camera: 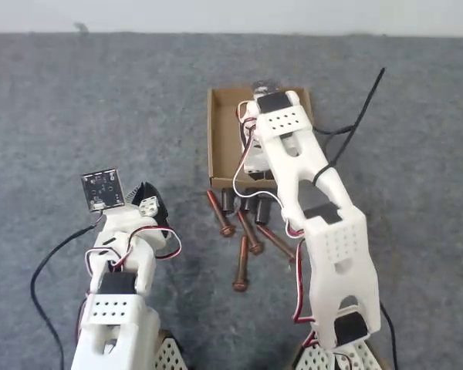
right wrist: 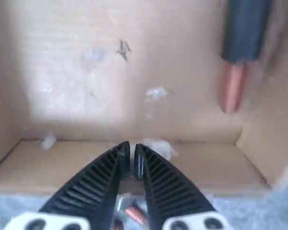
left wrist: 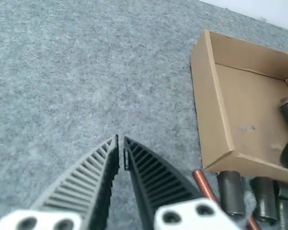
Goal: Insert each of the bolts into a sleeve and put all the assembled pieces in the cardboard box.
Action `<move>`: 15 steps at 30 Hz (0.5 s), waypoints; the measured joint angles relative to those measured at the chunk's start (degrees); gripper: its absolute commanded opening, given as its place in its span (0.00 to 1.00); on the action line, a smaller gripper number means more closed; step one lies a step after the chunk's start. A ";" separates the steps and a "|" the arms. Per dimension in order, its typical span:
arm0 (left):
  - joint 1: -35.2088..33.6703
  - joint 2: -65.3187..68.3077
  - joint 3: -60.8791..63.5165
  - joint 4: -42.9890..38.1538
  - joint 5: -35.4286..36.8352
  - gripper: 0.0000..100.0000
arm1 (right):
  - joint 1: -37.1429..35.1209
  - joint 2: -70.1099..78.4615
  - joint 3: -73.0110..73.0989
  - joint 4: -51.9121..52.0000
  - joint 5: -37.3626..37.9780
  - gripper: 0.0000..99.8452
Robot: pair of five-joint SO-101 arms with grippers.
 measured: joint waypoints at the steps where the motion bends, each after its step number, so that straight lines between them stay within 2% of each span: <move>1: 0.00 0.00 0.00 0.00 0.00 0.01 | 0.00 -1.76 1.05 0.00 -0.35 0.01; 7: 0.00 0.00 0.00 0.00 0.00 0.01 | 0.70 -12.13 10.73 -0.35 -0.79 0.01; 15: 0.00 0.00 0.00 0.00 0.00 0.01 | 3.69 -26.81 26.90 -5.98 -0.79 0.01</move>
